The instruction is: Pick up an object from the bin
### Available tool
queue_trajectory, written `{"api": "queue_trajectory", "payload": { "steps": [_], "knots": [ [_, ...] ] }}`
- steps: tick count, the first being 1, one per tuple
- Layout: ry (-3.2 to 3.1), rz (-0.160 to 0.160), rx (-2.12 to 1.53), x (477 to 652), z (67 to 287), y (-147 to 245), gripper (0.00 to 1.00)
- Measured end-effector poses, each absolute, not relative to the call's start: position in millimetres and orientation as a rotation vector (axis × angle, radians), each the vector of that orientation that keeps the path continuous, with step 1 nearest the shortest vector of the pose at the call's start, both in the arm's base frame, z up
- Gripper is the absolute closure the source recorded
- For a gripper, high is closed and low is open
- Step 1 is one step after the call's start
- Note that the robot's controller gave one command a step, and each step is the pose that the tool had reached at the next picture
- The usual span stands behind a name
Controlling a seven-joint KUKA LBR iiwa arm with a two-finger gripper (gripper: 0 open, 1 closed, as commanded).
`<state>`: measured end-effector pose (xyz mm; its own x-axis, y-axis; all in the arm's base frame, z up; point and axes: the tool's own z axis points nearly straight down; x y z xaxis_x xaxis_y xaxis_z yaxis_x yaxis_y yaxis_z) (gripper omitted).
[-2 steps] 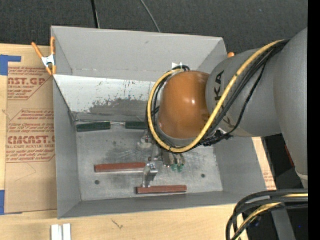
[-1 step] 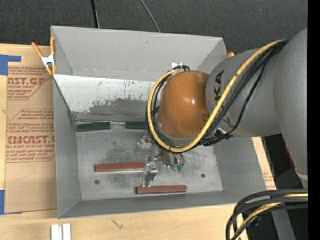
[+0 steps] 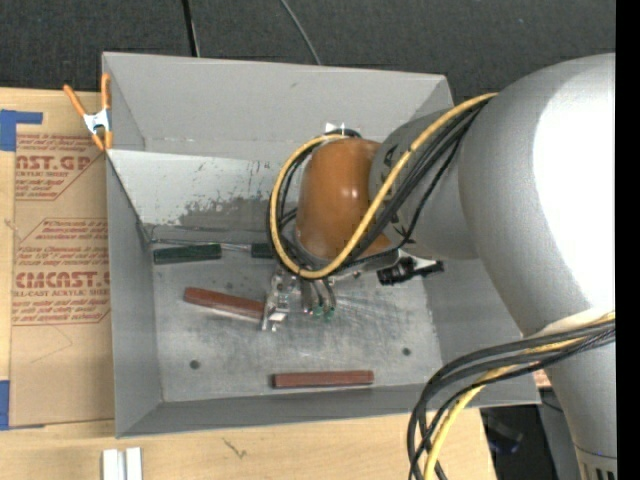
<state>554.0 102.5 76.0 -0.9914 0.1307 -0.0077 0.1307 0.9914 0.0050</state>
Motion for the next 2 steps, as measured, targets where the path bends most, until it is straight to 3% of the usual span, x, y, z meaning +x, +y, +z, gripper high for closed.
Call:
{"api": "queue_trajectory", "payload": {
  "steps": [1,2],
  "knots": [
    [3.127,0.007,0.206,554.0,76,102,1.00],
    [3.138,0.001,0.100,535.8,213,102,1.00]
  ]
}}
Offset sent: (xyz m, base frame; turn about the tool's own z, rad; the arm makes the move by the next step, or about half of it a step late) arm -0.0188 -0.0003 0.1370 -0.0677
